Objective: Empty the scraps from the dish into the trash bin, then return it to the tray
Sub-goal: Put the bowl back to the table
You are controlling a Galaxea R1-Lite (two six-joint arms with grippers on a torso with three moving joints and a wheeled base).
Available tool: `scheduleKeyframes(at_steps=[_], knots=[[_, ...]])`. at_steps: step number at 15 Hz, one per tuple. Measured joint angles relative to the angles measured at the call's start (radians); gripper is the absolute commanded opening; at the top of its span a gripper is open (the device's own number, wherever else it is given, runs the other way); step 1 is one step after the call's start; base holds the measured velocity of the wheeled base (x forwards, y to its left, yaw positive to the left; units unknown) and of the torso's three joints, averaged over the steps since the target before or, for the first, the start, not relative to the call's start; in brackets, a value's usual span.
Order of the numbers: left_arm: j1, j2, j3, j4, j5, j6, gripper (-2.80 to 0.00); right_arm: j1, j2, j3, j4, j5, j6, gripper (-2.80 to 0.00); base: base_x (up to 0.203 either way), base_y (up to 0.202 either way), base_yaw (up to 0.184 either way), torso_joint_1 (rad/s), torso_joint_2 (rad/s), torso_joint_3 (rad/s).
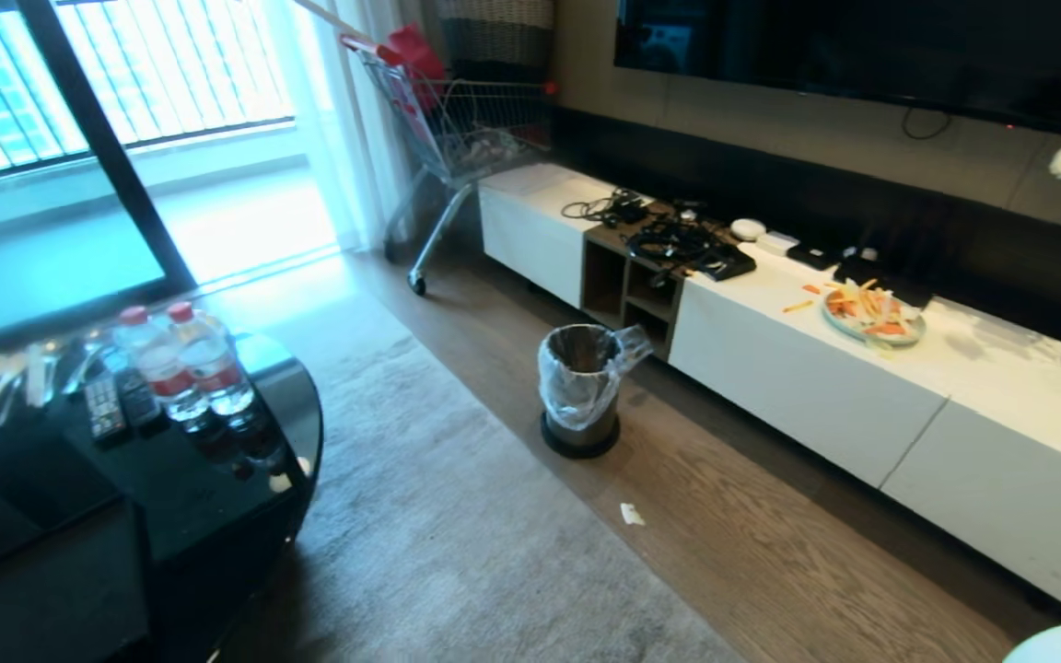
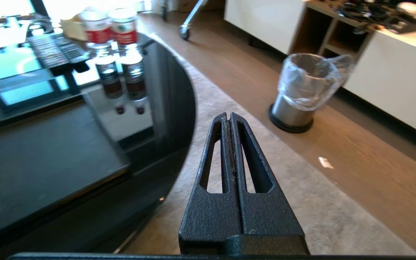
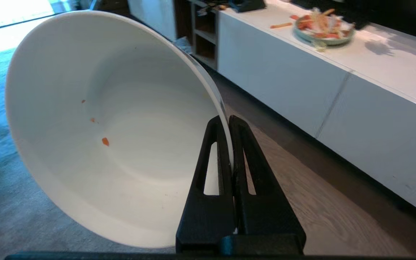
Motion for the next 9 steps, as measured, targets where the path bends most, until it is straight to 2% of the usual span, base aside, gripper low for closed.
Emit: scheduleKeyframes(at_steps=[9], knots=[[0.001,0.0,0.0,0.0,0.0,0.0,-2.8,0.001,0.0,0.0,0.001,0.0,0.001,-2.8,-0.001,-0.007,0.169,0.001,0.0,0.003]])
